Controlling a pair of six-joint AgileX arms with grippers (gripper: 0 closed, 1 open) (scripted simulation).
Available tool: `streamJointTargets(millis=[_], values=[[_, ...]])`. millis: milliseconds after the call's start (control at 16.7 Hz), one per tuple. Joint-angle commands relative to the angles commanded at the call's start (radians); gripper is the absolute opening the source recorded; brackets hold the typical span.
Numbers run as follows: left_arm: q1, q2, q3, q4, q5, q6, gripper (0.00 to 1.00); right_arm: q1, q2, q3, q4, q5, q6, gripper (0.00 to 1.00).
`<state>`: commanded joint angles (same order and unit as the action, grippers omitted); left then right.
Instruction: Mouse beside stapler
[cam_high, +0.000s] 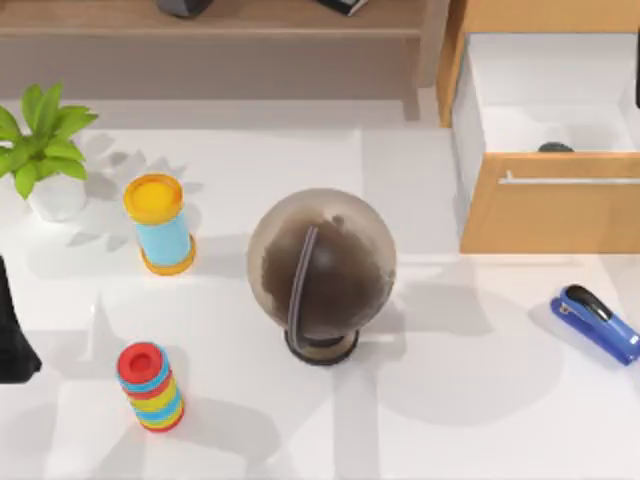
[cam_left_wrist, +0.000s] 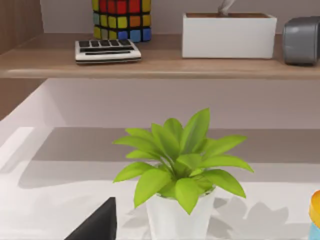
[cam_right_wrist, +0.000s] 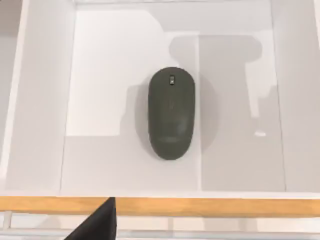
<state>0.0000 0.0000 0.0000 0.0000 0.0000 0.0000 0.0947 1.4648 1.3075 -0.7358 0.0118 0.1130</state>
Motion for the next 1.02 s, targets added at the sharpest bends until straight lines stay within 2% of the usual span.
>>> streamJointTargets(millis=[300,540,780,1020], values=[[0.0,0.0,0.0,0.0,0.0,0.0,1.0,0.034,0.522,0.443,-0.24,0.004,0.037,1.0],[0.0,0.0,0.0,0.0,0.0,0.0,1.0,0.043,0.816,0.695,-0.38,0.008,0.059,1.0],[0.0,0.0,0.0,0.0,0.0,0.0,1.0,0.041,0.951,0.827,-0.449,0.009,0.072,1.0],[0.0,0.0,0.0,0.0,0.0,0.0,1.0,0.041,0.959,0.837,-0.453,0.009,0.074,1.0]])
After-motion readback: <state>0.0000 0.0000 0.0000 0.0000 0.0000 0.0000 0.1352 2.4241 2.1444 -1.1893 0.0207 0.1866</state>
